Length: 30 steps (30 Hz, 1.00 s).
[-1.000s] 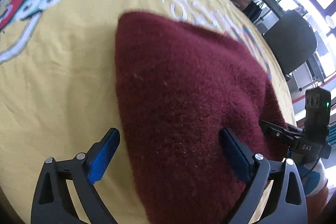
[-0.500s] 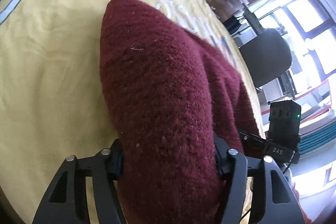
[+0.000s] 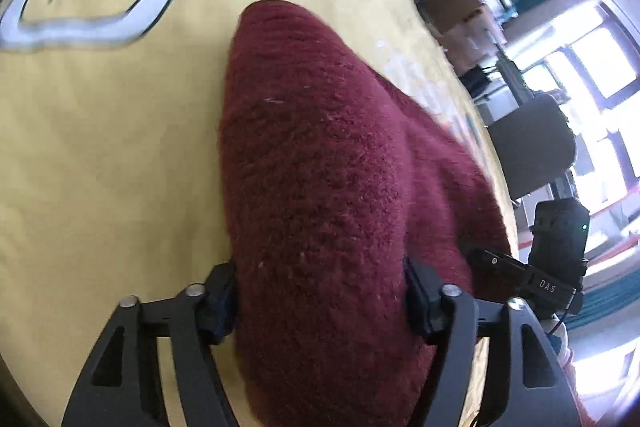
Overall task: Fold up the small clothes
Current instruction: 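Close the right tool on the bundle end and fold it over, then lay the folded end down and open the right tool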
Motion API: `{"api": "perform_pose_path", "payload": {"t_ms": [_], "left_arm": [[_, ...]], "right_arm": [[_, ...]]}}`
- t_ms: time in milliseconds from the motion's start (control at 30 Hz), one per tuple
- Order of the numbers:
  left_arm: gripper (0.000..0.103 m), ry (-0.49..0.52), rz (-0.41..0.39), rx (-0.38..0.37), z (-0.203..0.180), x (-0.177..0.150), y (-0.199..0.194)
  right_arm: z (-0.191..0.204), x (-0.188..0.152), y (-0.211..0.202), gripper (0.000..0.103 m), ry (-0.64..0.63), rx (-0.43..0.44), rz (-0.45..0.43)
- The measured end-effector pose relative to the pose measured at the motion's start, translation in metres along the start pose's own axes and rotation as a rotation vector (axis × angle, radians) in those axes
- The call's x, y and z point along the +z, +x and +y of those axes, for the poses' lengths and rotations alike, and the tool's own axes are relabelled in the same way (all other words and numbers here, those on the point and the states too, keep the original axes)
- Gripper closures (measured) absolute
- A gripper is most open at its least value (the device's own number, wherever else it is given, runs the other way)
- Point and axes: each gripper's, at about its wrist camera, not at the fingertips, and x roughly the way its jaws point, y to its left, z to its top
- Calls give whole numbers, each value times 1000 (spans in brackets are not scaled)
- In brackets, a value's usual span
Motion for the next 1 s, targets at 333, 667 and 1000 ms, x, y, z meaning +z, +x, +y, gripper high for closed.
{"api": "perform_pose_path", "payload": {"t_ms": [333, 667, 1000], "left_arm": [[32, 118, -35, 50, -10, -45, -41], [22, 113, -76, 162, -43, -56, -9], [23, 119, -179, 261, -63, -108, -57]], "right_arm": [[-30, -39, -50, 38, 47, -49, -48], [-8, -47, -51, 36, 52, -257, -116], [41, -95, -87, 34, -39, -366, -197]]}}
